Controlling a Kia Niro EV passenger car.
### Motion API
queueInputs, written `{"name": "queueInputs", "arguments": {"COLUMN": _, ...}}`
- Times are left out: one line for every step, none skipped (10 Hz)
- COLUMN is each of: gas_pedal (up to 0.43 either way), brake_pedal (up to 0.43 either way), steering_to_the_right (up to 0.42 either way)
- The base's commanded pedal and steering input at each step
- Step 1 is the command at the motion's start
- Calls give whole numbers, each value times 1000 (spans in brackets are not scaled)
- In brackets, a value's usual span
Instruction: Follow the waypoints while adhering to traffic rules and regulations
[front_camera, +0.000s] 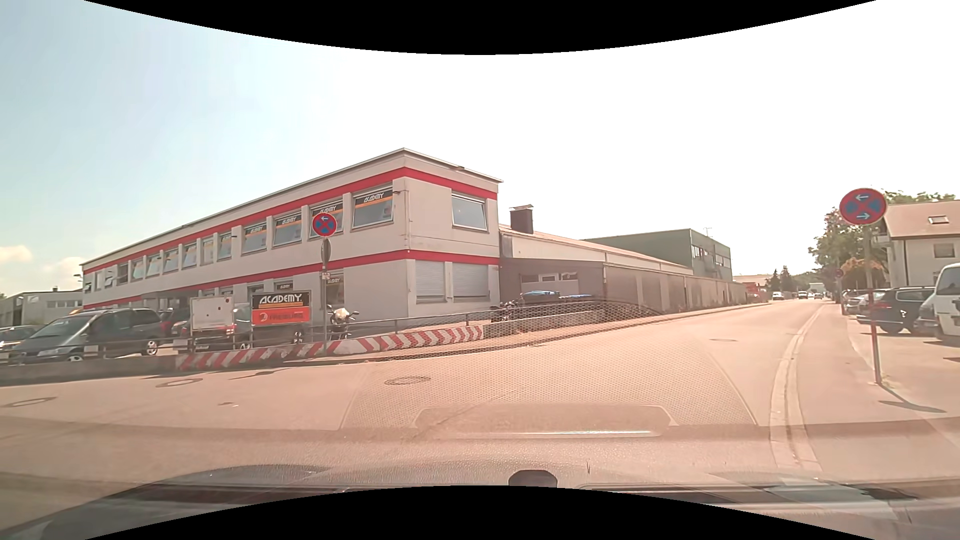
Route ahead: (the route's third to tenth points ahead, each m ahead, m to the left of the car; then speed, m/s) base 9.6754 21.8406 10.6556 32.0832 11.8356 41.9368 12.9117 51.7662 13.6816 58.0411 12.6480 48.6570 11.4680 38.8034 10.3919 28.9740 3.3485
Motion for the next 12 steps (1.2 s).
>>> {"name": "queueInputs", "arguments": {"gas_pedal": 0, "brake_pedal": 0, "steering_to_the_right": -21}}
{"name": "queueInputs", "arguments": {"gas_pedal": 0, "brake_pedal": 0, "steering_to_the_right": -40}}
{"name": "queueInputs", "arguments": {"gas_pedal": 0, "brake_pedal": 0, "steering_to_the_right": -58}}
{"name": "queueInputs", "arguments": {"gas_pedal": 0, "brake_pedal": 0, "steering_to_the_right": -80}}
{"name": "queueInputs", "arguments": {"gas_pedal": 0, "brake_pedal": 0, "steering_to_the_right": -106}}
{"name": "queueInputs", "arguments": {"gas_pedal": 0, "brake_pedal": 0, "steering_to_the_right": -148}}
{"name": "queueInputs", "arguments": {"gas_pedal": 8, "brake_pedal": 0, "steering_to_the_right": -182}}
{"name": "queueInputs", "arguments": {"gas_pedal": 20, "brake_pedal": 0, "steering_to_the_right": -228}}
{"name": "queueInputs", "arguments": {"gas_pedal": 28, "brake_pedal": 0, "steering_to_the_right": -269}}
{"name": "queueInputs", "arguments": {"gas_pedal": 39, "brake_pedal": 0, "steering_to_the_right": -306}}
{"name": "queueInputs", "arguments": {"gas_pedal": 39, "brake_pedal": 0, "steering_to_the_right": -344}}
{"name": "queueInputs", "arguments": {"gas_pedal": 47, "brake_pedal": 0, "steering_to_the_right": -373}}
